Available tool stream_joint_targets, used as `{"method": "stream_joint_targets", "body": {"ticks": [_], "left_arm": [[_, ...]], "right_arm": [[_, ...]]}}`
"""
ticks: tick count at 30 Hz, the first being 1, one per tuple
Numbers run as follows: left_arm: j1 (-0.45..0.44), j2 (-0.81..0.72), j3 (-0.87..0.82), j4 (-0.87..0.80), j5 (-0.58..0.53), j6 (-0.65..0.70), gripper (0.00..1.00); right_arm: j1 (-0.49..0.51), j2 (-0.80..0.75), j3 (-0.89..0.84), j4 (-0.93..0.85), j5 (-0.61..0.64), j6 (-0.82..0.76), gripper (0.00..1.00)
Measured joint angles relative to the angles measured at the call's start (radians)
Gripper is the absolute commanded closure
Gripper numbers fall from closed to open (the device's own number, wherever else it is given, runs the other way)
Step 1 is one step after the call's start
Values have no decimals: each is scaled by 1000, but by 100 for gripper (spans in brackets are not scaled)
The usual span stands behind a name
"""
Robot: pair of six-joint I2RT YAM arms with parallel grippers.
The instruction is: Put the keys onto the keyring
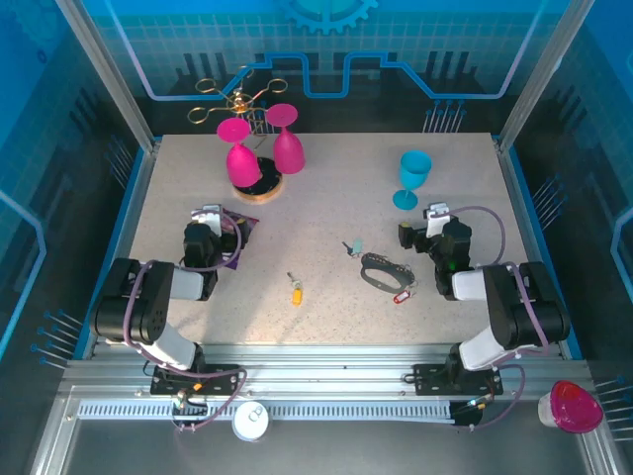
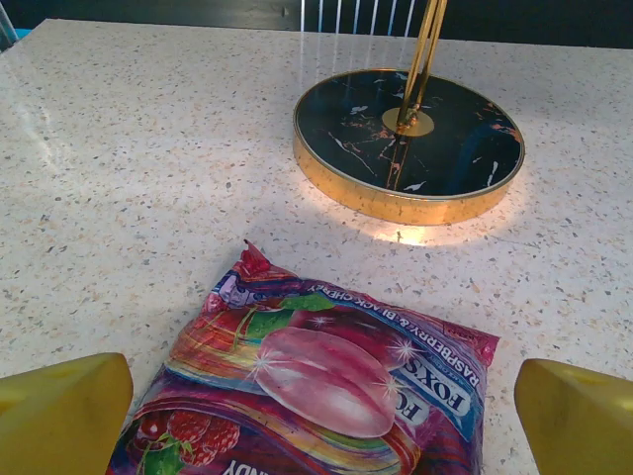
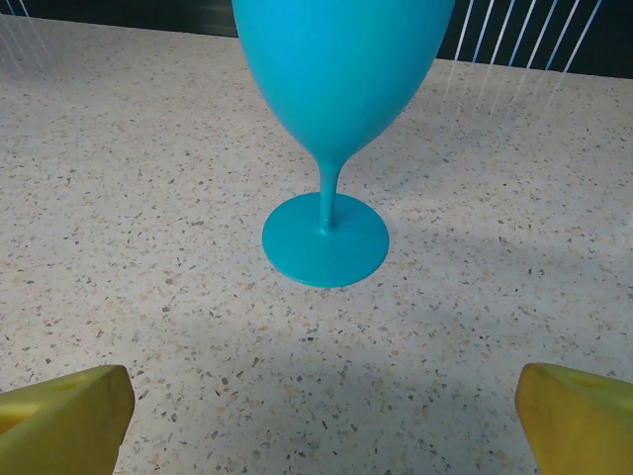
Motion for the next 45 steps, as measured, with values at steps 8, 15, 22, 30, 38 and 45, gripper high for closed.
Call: {"method": "stream_joint_targets", "body": {"ticks": [8, 15, 22, 30, 38, 45], "left_arm": [[0, 0, 0, 0, 1, 0, 1], [0, 0, 0, 0, 8, 0, 1], [0, 0, 0, 0, 11, 0, 1], [0, -1, -2, 4, 7, -2, 1], [1, -231, -55, -63, -12, -3, 1], [1, -522, -28, -232, -23, -77, 1]], "right_arm": [[0, 0, 0, 0, 0, 0, 0], [0, 0, 0, 0, 0, 0, 0], [0, 0, 0, 0, 0, 0, 0], [0, 0, 0, 0, -5, 0, 7], [2, -79, -101, 72, 48, 1, 13], [28, -415, 39, -315, 120, 98, 10]]}}
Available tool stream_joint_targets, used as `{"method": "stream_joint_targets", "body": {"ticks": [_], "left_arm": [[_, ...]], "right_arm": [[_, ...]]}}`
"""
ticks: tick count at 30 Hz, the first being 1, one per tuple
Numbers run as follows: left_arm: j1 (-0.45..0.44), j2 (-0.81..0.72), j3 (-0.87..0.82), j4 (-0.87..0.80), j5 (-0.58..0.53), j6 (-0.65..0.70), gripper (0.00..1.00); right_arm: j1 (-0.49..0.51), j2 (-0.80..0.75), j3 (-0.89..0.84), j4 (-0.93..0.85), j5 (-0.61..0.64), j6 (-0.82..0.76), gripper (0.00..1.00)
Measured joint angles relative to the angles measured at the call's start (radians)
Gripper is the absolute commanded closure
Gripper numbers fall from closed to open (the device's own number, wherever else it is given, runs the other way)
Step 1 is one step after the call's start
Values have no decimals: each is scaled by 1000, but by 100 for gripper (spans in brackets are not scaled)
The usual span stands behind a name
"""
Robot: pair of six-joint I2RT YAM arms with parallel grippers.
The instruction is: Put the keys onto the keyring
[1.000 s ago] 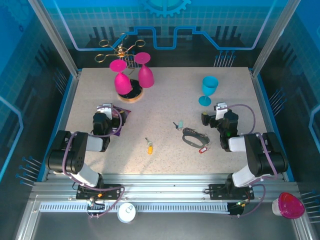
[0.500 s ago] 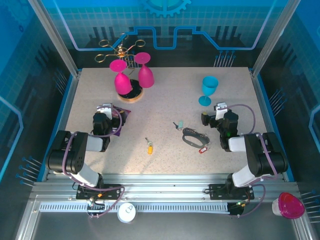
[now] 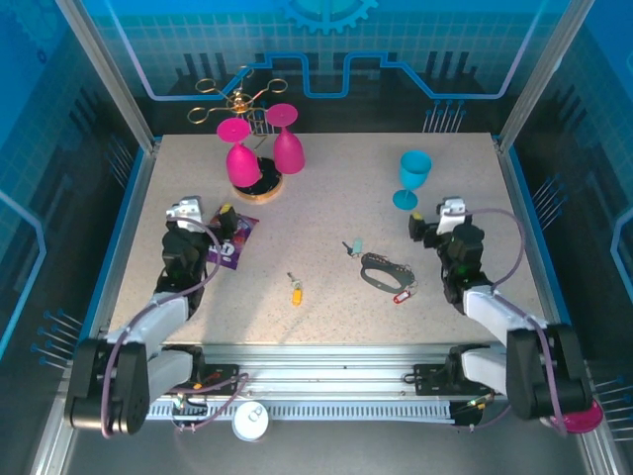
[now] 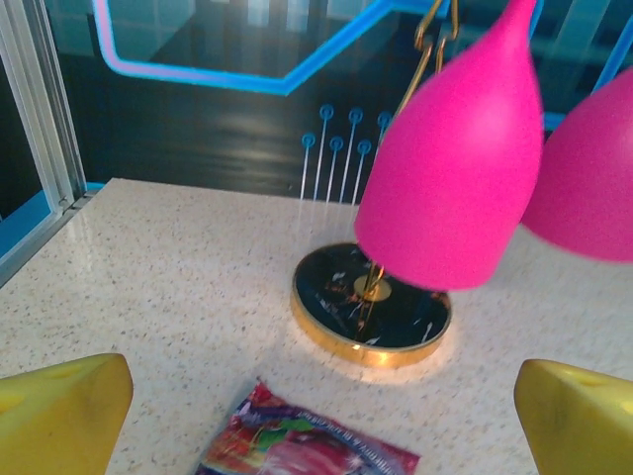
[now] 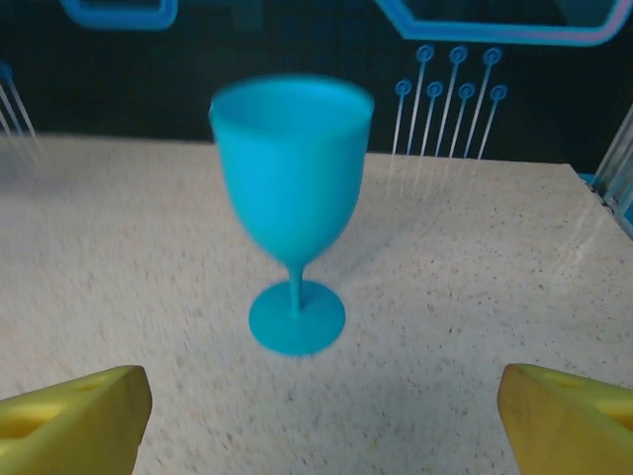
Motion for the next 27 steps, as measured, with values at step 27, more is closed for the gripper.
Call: {"method": "stream_joint_targets", "body": {"ticks": [27], "left_arm": [[-657, 174, 342, -594, 141, -407, 1]], "right_arm": [[66, 184, 209, -910, -317, 434, 34]]}}
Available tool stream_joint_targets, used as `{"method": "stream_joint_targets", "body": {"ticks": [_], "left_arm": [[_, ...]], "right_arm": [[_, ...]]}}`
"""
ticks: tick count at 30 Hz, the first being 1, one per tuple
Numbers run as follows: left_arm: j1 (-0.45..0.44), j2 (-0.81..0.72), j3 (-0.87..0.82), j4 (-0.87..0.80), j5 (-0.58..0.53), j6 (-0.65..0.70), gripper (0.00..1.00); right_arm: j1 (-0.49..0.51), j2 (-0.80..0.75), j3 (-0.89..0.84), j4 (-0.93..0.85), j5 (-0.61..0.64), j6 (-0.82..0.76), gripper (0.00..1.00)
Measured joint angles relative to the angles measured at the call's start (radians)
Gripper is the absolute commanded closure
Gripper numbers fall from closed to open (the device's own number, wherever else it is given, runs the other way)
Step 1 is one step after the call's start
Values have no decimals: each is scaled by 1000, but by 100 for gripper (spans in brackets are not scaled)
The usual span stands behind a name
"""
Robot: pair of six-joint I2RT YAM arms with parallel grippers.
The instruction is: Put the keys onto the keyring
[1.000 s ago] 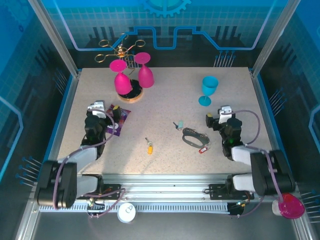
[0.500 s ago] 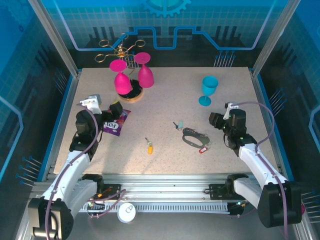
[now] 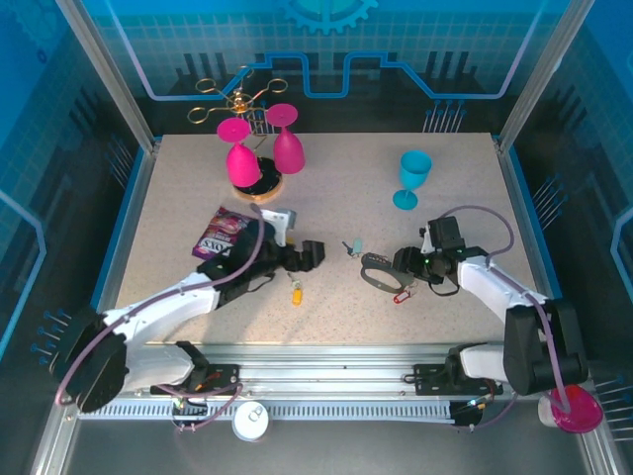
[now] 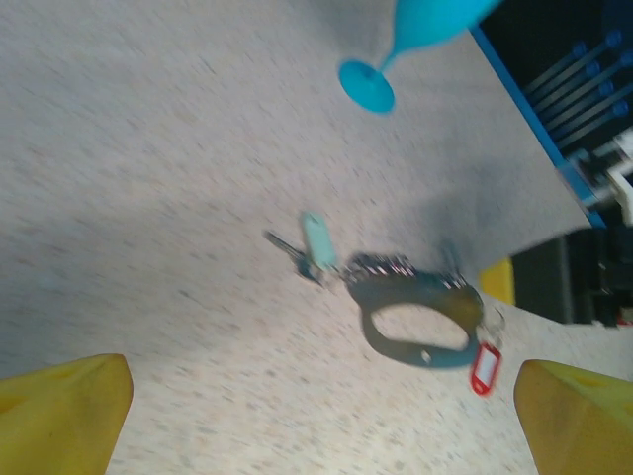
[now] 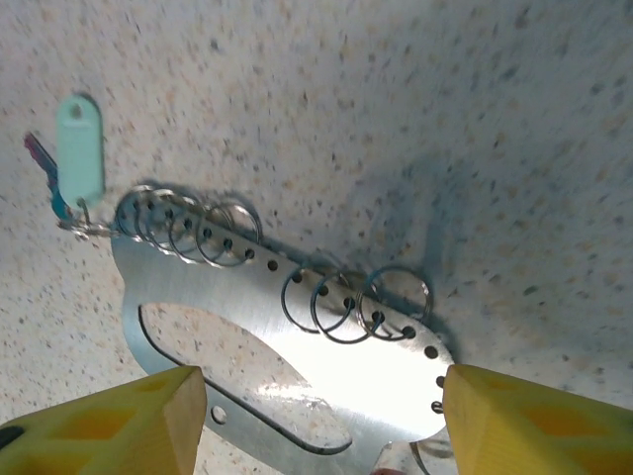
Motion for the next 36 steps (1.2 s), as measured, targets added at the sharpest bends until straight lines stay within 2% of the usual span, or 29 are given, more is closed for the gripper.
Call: {"method": "stream_joint_targets", "body": {"ticks": [4, 11, 21, 24, 27, 31, 36], "left_arm": [[-83, 77, 25, 11, -19, -76, 1], [-100, 166, 26, 32, -41, -216, 1], [-102, 176, 53, 4, -74, -285, 1], [-102, 176, 64, -3, -85, -288, 3], [-102, 176, 68, -13, -87, -299, 6], [-113, 191, 89, -23, -89, -336, 6], [-164, 249, 124, -21, -90, -394, 6]], "right_arm": [[5, 43, 0, 0, -13, -5, 33], [43, 77, 0, 1, -18, -20, 35], [271, 82, 31, 41, -172, 23, 35], [259, 46, 59, 26, -154, 17, 39], [192, 1, 98, -16, -92, -16, 43], [89, 3, 129, -45, -23, -63, 40], [72, 106, 131, -45, -23, -82, 37]]}}
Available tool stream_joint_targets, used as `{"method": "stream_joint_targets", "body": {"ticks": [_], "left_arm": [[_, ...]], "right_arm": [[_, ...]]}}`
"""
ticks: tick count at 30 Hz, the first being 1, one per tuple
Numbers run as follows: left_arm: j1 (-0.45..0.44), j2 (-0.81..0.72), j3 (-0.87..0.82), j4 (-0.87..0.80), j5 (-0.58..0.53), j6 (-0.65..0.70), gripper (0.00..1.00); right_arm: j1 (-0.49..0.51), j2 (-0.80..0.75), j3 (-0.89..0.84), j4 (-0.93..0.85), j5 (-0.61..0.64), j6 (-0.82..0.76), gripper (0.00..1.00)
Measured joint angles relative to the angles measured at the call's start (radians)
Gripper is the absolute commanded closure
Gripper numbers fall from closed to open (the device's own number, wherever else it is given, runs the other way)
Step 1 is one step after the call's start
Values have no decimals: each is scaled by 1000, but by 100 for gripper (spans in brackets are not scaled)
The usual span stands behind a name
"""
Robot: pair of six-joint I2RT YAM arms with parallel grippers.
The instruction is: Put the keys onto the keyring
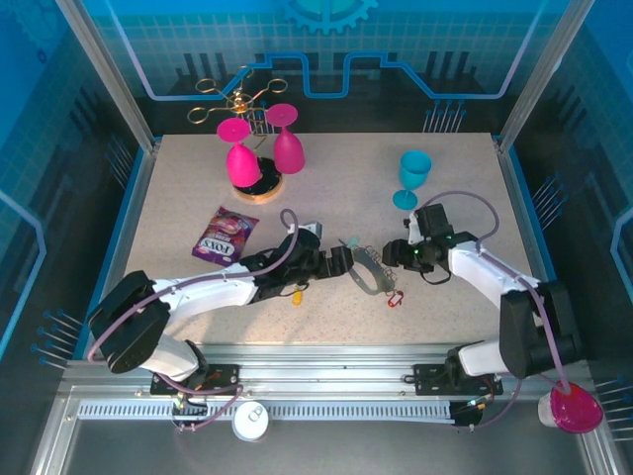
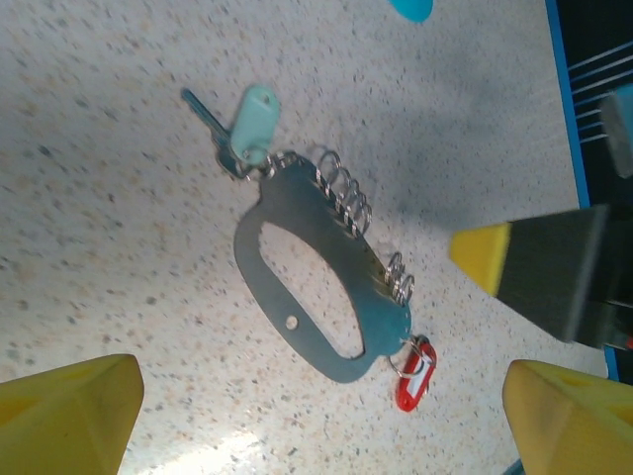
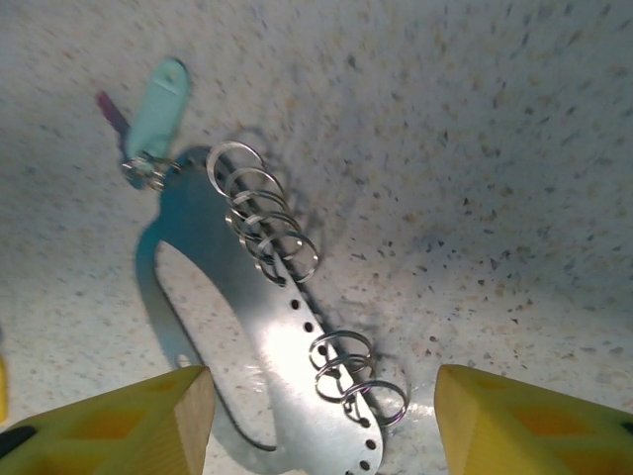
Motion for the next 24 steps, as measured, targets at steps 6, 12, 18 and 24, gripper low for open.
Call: {"method": "stream_joint_targets", "body": {"ticks": [6, 12, 18, 24], "left_arm": [[-26, 18, -8, 20, -1, -97, 6], [-27, 13, -56, 13, -43, -184, 8], [-23, -42, -79, -83, -121, -245, 15], [-15, -33, -74, -110, -107, -243, 24]], "right_arm": [[66, 85, -14, 27, -22, 4, 36], [235, 108, -29, 88, -80, 51, 37], [322, 86, -36, 152, -174, 90, 42], [201, -15, -8, 66, -74, 32, 47]]}}
